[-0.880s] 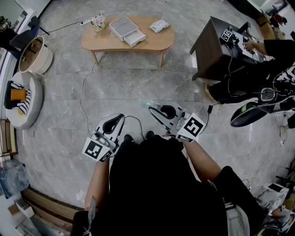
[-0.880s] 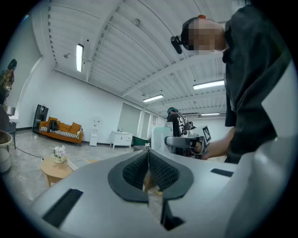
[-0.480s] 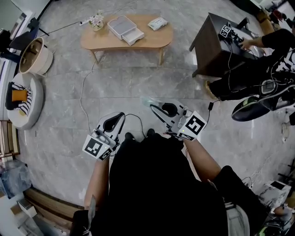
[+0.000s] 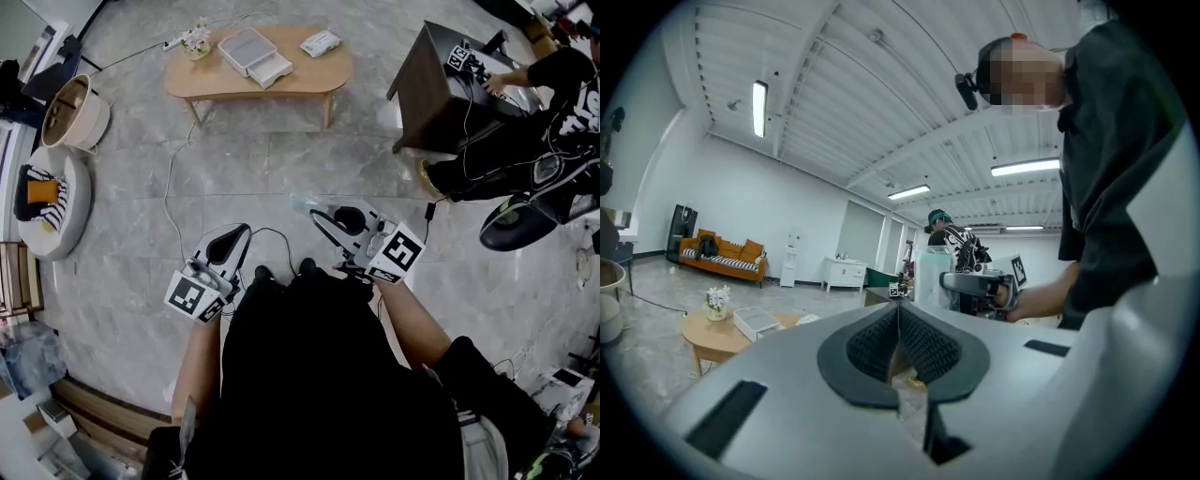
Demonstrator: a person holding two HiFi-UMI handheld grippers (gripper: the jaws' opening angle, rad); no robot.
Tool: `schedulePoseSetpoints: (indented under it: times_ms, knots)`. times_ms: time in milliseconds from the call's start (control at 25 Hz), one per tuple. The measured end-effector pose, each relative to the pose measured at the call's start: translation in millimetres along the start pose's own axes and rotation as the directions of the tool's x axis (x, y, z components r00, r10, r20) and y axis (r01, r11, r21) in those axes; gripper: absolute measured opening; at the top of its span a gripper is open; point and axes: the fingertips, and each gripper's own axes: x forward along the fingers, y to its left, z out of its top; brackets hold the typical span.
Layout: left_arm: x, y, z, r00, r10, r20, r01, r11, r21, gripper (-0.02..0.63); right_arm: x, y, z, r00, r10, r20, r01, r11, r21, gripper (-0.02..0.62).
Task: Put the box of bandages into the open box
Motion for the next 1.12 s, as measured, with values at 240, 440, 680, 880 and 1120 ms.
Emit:
schedulePoseSetpoints:
  times_ms: [240,440,680,880,1120]
  knots:
    - [4,-13,-3,1.0,0.003,-0.029,-0.003,1.0,0.006,0.018,-15,-2,-5,1.0,0.026,0.0,-0.026,1.0,0.015,0.032]
    - [2,-15,-12,0.998,-0.001,-0.058,0.0,1.0,-0.02,0.018,-22,-17,-12,1.0,-0.029,0.008,0.029,0.998,0.053,0.031]
    - [19,-18,-14,0.996,-0.057,-0.067,0.055,0.998,-0.033,0.018,-32,-30,-9,0.996,-0.085,0.028,0.082,0.994,0.077,0.032]
    - [53,-8,-15,0.993,-0.109,-0.054,0.106,0.993,-0.052,0.018,-46,-46,10,0.987,-0.143,0.077,0.134,0.984,0.116,0.031]
    - [106,3,-8,0.984,-0.172,-0.042,0.168,0.982,-0.087,0.018,-54,-77,23,0.983,-0.169,0.073,0.16,0.98,0.116,0.031]
